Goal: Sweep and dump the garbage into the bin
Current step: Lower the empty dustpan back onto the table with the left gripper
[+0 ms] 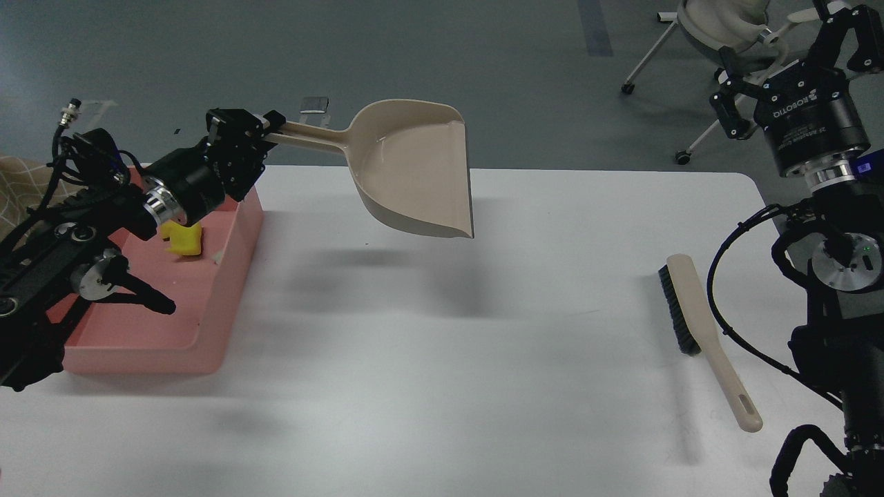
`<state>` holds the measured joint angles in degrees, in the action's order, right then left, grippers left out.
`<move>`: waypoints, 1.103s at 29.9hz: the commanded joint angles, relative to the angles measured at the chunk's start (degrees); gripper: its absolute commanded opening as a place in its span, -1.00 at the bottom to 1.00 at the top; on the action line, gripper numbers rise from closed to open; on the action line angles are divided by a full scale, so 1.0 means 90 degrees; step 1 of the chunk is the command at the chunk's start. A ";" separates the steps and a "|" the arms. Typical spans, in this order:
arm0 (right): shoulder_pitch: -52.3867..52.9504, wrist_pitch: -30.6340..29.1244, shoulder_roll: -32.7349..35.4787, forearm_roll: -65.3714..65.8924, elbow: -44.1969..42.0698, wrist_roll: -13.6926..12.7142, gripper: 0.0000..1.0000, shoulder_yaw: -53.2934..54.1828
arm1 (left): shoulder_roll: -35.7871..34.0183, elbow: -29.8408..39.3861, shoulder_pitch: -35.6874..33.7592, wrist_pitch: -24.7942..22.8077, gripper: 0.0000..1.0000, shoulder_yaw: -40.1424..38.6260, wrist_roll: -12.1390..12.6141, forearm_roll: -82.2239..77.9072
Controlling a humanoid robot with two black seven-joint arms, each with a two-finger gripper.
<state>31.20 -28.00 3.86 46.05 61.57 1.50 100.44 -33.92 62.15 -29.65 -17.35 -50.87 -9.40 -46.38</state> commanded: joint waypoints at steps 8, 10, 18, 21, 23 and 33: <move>0.0010 0.0000 -0.0038 0.0000 -0.0357 -0.0011 1.00 -0.0008 | 0.0614 0.0008 0.0208 0.0307 -1.00 0.0487 -0.0098 -0.0646; 0.0000 0.0000 -0.0038 0.0000 -0.0367 -0.0011 1.00 -0.0008 | 0.0624 0.0037 0.0287 0.0346 -1.00 0.0487 -0.0088 -0.0705; -0.0019 0.0000 -0.0009 0.0010 -0.0435 -0.0011 1.00 -0.0008 | 0.1034 0.0038 0.0336 0.1185 -1.00 0.0798 -0.0030 -0.0764; -0.0049 0.0000 0.0001 0.0000 -0.0435 -0.0011 1.00 -0.0008 | 0.1093 0.0057 0.0404 0.1371 -1.00 0.1082 -0.0078 -0.0745; -0.0078 0.0000 0.0001 0.0000 -0.0435 -0.0011 1.00 -0.0008 | 0.1093 0.0057 0.0472 0.1362 -1.00 0.1082 -0.0088 -0.0735; -0.0185 0.0000 0.0001 0.0000 -0.0425 -0.0001 1.00 -0.0008 | 0.0606 0.0476 0.0716 0.1352 -1.00 0.1092 -0.0313 -0.0745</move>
<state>29.79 -28.00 3.88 46.10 57.64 1.49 100.37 -26.46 64.34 -23.75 -5.07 -41.09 -11.53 -53.01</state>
